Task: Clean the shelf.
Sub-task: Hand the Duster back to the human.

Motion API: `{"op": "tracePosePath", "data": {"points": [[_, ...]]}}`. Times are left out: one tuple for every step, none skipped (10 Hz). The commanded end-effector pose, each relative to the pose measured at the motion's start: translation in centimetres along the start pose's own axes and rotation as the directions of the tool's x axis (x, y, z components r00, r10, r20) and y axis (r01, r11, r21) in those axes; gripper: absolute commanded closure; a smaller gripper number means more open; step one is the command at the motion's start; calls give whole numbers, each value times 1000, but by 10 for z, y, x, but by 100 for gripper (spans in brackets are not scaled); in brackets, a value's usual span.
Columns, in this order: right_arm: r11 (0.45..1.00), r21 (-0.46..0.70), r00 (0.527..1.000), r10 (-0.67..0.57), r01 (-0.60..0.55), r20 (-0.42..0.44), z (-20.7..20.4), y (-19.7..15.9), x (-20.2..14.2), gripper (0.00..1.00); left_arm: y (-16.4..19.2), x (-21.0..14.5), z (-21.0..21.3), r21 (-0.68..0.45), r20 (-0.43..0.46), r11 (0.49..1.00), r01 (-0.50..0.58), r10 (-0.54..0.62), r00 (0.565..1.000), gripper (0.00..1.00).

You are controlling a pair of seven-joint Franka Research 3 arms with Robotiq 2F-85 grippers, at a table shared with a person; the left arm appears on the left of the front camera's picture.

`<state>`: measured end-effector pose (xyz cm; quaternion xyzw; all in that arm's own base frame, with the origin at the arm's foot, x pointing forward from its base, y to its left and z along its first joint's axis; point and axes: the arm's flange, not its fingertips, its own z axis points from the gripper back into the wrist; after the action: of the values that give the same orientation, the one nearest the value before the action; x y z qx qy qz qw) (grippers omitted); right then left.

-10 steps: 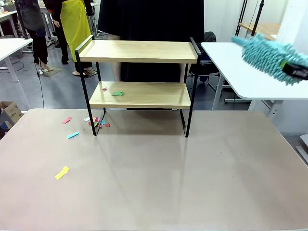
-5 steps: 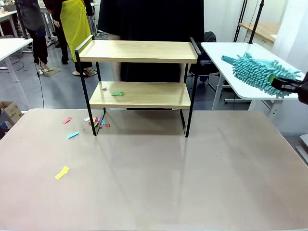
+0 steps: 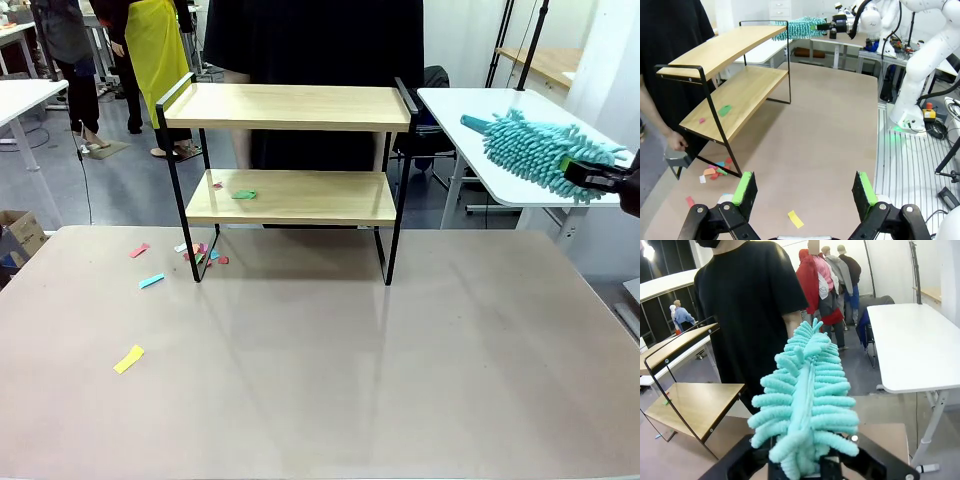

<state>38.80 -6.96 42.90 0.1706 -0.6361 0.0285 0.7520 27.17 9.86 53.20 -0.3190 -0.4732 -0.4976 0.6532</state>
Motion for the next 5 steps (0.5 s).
{"op": "tracePosePath", "data": {"points": [[1000,-1,1000,-6,6,-2,0,1,0,84,2,2,-1,1,21,1000,21,-21,1000,0],[1000,-1,1000,-6,6,-2,0,1,0,84,2,2,-1,1,21,1000,21,-21,1000,0],[1000,-1,1000,-6,6,-2,0,1,0,84,2,2,-1,1,21,1000,21,-21,1000,0],[1000,-1,1000,-6,6,-2,0,1,0,84,2,2,-1,1,21,1000,21,-21,1000,0],[1000,-1,1000,-6,6,-2,0,1,0,84,2,2,-1,1,21,1000,21,-21,1000,0]]}}
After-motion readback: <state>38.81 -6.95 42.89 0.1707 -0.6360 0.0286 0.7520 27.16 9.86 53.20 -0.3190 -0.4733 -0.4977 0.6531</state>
